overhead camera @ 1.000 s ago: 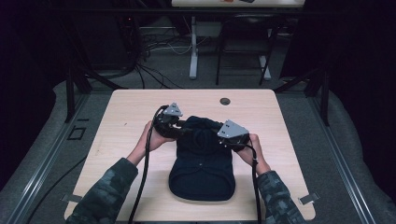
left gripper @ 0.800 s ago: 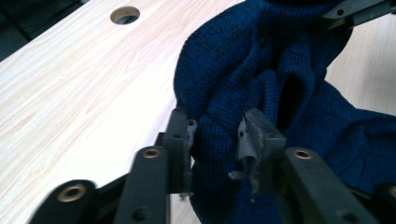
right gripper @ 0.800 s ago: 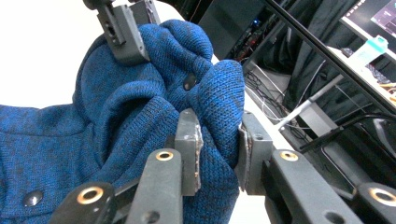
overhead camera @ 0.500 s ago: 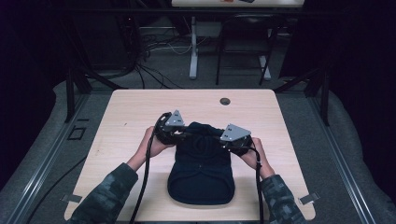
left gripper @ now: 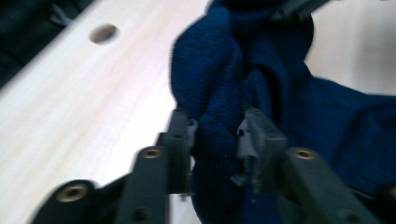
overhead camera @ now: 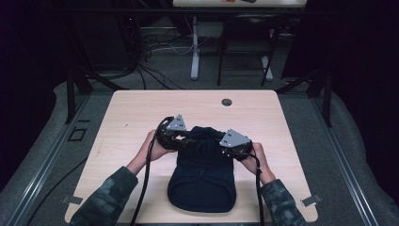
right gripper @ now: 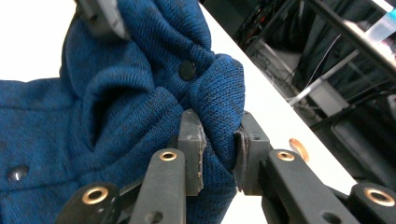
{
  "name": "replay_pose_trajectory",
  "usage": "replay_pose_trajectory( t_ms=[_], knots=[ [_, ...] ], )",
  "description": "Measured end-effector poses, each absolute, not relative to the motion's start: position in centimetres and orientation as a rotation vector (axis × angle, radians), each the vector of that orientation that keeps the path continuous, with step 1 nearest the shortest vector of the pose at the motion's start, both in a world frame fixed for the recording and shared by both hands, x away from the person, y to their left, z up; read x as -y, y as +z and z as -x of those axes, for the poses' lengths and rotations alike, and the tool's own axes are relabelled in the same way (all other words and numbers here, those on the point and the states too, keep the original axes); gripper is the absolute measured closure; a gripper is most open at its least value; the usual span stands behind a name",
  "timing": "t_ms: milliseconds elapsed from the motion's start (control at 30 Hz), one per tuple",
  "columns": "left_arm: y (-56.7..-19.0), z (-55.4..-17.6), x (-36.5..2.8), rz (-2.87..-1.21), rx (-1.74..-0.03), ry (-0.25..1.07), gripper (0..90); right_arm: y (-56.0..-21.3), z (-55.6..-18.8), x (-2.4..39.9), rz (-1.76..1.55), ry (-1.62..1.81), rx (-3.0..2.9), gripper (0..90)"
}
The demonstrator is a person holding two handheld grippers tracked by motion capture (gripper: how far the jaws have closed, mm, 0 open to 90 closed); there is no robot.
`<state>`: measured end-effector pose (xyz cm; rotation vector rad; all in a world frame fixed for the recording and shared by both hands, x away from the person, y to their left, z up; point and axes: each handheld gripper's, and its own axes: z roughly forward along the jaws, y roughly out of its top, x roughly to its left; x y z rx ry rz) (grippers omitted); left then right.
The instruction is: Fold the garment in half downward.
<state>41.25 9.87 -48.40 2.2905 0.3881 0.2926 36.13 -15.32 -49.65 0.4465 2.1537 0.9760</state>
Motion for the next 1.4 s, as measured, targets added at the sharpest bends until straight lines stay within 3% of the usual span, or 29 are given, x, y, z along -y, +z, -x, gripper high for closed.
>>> replay_pose_trajectory(
  t_ms=[67, 133, 200, 333, 1000, 1400],
  knots=[
    [-48.8, -41.5, -10.1, -2.29, -0.409, 0.236, 56.9, -49.9, -35.8, 15.2, -0.41, 0.971, -2.145, 75.4],
    [-49.0, -41.6, -10.3, -2.278, -0.417, 0.201, 60.4, -50.2, -35.4, 15.1, -0.367, 0.968, -2.118, 75.4],
    [-49.2, -41.5, -10.3, -2.287, -0.4, 0.201, 66.4, -50.4, -35.1, 15.2, -0.344, 0.977, -2.11, 75.3],
    [-49.6, -40.5, -9.9, -2.326, -0.378, 0.236, 68.7, -50.7, -34.8, 15.5, -0.348, 0.979, -2.164, 74.3],
    [-51.0, -36.6, -10.5, -2.207, -0.402, 0.433, 62.4, -50.5, -32.7, 15.9, -0.569, 0.98, -2.332, 69.5],
    [-51.8, -35.6, -11.5, -2.15, -0.459, 0.406, 63.1, -50.7, -31.9, 15.5, -0.618, 1.011, -2.362, 68.8]
  ],
)
